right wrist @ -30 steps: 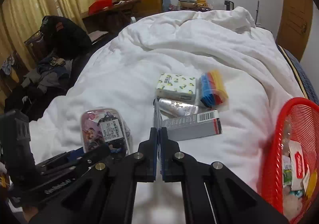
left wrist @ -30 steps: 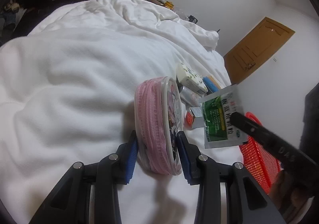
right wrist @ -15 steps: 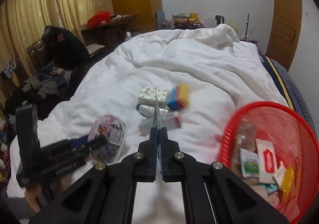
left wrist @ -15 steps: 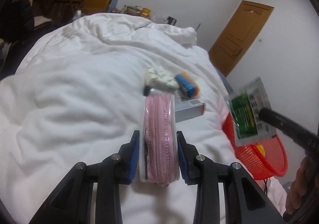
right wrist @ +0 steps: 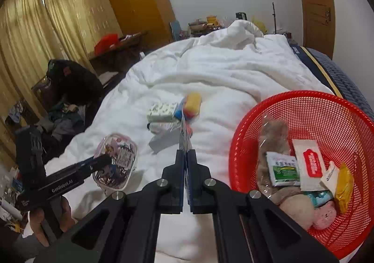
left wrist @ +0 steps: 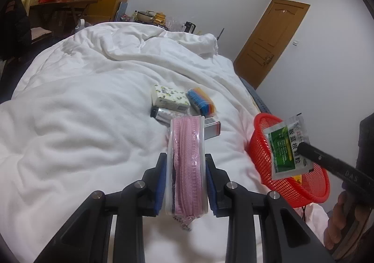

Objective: Organize soft objects
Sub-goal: 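Carry the pink pouch and green sachet into the red basket and open both tools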

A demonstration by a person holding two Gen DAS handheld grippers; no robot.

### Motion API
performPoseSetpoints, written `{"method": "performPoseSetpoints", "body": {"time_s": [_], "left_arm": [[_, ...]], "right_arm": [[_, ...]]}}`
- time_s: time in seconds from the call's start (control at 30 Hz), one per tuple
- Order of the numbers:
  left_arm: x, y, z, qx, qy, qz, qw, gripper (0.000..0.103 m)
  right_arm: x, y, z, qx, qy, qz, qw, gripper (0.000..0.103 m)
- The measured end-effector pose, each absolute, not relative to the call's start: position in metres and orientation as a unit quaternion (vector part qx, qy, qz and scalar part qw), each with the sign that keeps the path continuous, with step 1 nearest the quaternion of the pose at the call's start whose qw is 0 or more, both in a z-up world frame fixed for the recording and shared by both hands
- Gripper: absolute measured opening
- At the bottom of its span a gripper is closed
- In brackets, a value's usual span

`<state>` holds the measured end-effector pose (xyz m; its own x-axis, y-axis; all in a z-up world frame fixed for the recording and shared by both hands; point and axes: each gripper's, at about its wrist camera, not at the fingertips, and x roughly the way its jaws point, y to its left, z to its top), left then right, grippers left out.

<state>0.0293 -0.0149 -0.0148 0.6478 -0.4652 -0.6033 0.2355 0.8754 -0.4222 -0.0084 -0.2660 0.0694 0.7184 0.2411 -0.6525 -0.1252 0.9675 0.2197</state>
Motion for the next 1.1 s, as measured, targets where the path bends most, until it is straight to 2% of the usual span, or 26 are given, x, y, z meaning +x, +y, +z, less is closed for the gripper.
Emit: {"method": "performPoseSetpoints", "body": {"time_s": [0.33, 0.5, 0.67, 0.9, 1.1], "left_arm": [[0.035, -0.041, 0.028, -0.169, 0.36, -0.247, 0.884, 0.031], [0.043, -0.093, 0.056, -0.159, 0.369, -0.304, 0.864, 0.031], [0.058, -0.16, 0.073, -0.135, 0.388, -0.343, 0.845, 0.031], [0.081, -0.257, 0.048, -0.084, 0.445, -0.344, 0.822, 0.031], [0.079, -0.291, 0.001, -0.073, 0.483, -0.338, 0.805, 0.031]], "right_arm": [[-0.018, -0.346, 0.109, 0.124, 0.32, 0.044, 0.938, 0.003], [-0.021, -0.393, 0.109, 0.128, 0.337, -0.005, 0.933, 0.003], [-0.023, -0.434, 0.084, 0.136, 0.383, -0.046, 0.912, 0.003], [-0.022, -0.474, 0.047, 0.175, 0.426, -0.061, 0.885, 0.003], [-0.016, -0.474, 0.024, 0.177, 0.465, -0.048, 0.866, 0.003]]}}
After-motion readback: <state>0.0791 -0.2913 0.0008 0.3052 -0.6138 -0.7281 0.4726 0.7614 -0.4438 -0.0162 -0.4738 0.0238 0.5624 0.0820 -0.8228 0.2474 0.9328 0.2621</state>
